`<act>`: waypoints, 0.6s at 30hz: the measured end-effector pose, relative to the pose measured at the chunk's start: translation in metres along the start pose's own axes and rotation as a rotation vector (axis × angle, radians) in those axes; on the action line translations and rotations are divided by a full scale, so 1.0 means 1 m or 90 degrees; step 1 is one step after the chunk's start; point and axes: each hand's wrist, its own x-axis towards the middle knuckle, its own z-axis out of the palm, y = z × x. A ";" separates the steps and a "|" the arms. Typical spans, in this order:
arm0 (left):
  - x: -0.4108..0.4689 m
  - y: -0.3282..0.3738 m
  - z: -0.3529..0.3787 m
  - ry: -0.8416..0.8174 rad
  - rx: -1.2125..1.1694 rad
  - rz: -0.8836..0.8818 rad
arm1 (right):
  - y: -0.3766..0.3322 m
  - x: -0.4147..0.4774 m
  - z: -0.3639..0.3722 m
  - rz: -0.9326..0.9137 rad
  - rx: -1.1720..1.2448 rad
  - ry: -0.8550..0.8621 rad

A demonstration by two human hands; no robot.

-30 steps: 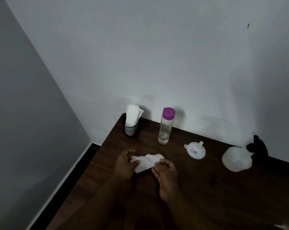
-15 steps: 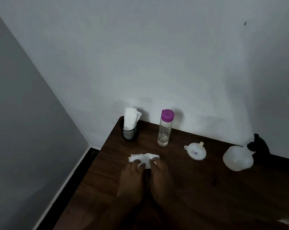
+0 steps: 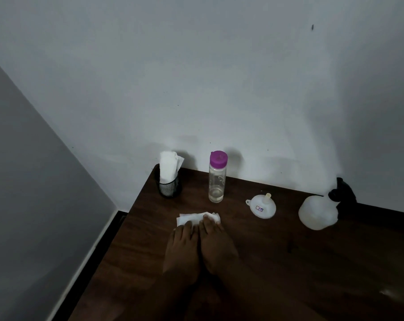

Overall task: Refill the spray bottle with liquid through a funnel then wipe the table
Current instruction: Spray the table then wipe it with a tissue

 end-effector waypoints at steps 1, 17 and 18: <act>0.004 0.003 0.002 -0.008 -0.023 0.011 | 0.005 -0.003 0.001 0.009 -0.001 -0.017; 0.024 -0.023 -0.005 -0.060 0.018 0.226 | -0.024 -0.005 0.021 0.269 0.233 -0.010; 0.026 -0.029 -0.008 -0.067 0.031 0.221 | -0.026 0.003 0.023 0.271 0.220 -0.001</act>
